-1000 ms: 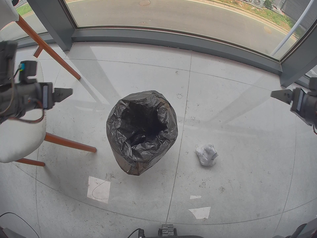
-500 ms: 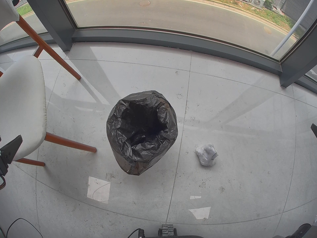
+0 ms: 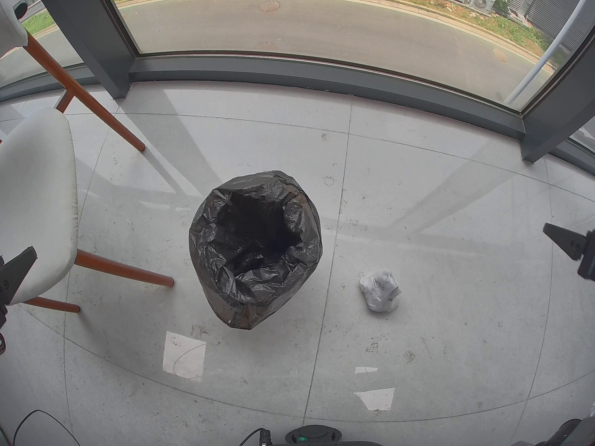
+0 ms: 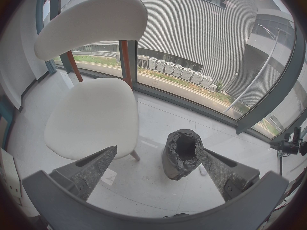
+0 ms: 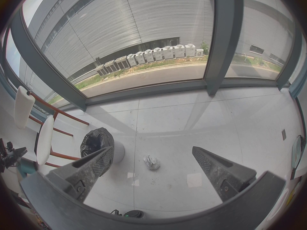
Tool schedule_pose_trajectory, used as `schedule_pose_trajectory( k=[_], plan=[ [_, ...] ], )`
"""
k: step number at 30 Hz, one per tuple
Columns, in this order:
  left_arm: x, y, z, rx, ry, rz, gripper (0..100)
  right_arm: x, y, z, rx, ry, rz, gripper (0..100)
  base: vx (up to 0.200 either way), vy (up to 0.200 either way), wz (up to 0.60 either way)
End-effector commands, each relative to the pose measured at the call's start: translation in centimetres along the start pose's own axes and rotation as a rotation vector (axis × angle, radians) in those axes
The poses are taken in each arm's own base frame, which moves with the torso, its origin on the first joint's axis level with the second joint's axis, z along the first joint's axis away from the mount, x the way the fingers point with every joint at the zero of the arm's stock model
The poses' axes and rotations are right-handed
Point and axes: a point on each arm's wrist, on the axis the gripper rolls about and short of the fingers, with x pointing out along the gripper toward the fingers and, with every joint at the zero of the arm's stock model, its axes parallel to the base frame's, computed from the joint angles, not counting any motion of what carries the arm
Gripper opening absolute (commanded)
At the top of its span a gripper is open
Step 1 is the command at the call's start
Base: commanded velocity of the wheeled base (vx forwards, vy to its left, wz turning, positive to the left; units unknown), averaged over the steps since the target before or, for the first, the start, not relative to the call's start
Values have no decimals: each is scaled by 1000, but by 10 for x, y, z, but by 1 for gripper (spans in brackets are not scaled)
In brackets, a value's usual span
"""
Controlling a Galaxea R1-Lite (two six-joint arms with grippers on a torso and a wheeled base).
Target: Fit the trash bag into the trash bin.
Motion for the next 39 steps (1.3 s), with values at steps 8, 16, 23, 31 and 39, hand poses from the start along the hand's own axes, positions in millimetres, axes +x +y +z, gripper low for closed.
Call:
schedule_pose_trajectory(
  k=[8,16,23,31,39],
  plan=[
    [14,-2,2,-17,47,-16,100,164,44,-10,-62,328,43,100,0,-200,0],
    [15,0,-6,80,71,0,100,243,71,-46,-102,442,61,100,0,-25,0],
    [16,0,-3,62,37,6,100,279,96,-105,-161,540,103,100,0,0,0],
    [17,1,0,12,9,7,100,323,108,-125,-143,458,132,100,-75,0,0],
    [17,1,0,-1,15,-15,100,351,112,-128,-134,421,129,100,-200,0,0]
  ],
)
